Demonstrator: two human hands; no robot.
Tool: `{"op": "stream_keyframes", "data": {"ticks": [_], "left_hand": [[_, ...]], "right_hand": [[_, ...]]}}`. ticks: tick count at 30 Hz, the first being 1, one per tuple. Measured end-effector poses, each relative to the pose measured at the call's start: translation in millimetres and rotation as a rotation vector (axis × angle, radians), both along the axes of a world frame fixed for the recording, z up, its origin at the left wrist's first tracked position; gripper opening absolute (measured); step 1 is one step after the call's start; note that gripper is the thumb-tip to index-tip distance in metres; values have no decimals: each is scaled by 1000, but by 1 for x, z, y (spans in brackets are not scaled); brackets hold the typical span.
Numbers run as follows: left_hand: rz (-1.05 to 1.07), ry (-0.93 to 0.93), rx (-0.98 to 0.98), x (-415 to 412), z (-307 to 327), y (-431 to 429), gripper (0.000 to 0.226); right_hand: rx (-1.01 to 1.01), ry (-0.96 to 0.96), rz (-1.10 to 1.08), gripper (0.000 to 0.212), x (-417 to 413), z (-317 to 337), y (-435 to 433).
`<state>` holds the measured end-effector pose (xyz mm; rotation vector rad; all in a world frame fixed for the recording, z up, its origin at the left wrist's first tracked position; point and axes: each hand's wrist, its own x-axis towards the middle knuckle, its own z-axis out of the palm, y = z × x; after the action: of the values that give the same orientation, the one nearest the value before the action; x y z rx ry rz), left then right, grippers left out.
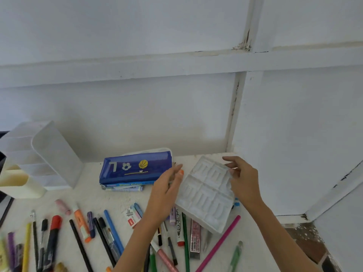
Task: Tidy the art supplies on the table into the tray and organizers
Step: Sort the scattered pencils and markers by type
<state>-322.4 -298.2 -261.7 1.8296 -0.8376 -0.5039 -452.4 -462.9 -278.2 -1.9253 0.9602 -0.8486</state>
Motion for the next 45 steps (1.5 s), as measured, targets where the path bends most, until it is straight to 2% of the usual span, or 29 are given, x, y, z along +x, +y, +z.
{"op": "stream_keyframes", "data": {"ticks": [2, 4, 6, 10, 13, 16, 18, 28, 36, 39, 45], "left_hand": [[-13, 264, 6, -13, 11, 17, 36], [4, 452, 7, -21, 18, 42, 36], [32, 532, -37, -25, 17, 71, 36], [152, 572, -164, -25, 14, 125, 34], [305, 548, -261, -20, 14, 161, 33], [451, 509, -369, -14, 17, 194, 32], [517, 492, -420, -10, 20, 217, 34], [647, 453, -372, 18, 6, 354, 33], [546, 364, -230, 34, -22, 448, 41], [495, 360, -194, 32, -34, 465, 35], [334, 235, -100, 28, -59, 480, 45]], "right_hand": [[47, -16, 77, 50, -3, 6, 23], [98, -40, 147, 46, -5, 14, 50], [130, -63, 186, 38, -3, 18, 77], [149, -122, 164, 27, 11, 20, 125], [232, -166, 206, 29, 25, 27, 165], [365, -193, 354, 32, 41, 36, 215], [355, -175, 417, 35, 52, 39, 248], [401, -182, 379, 41, 91, 31, 397], [452, -129, 295, 43, 97, 5, 491], [466, -100, 253, 48, 87, -10, 512], [420, -31, 192, 48, 68, -27, 539]]}}
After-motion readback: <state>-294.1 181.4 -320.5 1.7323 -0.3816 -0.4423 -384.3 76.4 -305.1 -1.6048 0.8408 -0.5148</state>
